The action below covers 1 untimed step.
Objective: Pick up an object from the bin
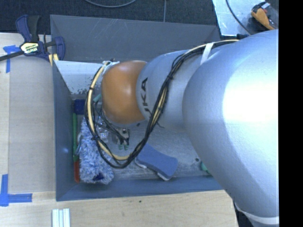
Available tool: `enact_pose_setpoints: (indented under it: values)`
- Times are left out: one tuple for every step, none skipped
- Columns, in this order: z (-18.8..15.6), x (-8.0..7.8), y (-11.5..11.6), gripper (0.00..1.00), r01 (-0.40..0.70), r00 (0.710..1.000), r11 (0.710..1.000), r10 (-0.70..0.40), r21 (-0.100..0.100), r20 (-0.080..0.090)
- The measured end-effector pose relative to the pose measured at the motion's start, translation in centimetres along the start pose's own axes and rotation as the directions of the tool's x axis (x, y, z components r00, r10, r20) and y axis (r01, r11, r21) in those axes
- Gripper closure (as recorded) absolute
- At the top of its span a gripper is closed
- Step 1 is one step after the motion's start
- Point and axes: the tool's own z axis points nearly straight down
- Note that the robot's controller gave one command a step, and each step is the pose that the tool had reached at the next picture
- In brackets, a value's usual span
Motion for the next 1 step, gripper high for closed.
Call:
enact_pose_setpoints:
  values:
    - [3.25,3.32,-8.28,1.00,0.108,0.994,0.994,-0.108,-0.012,-0.001]
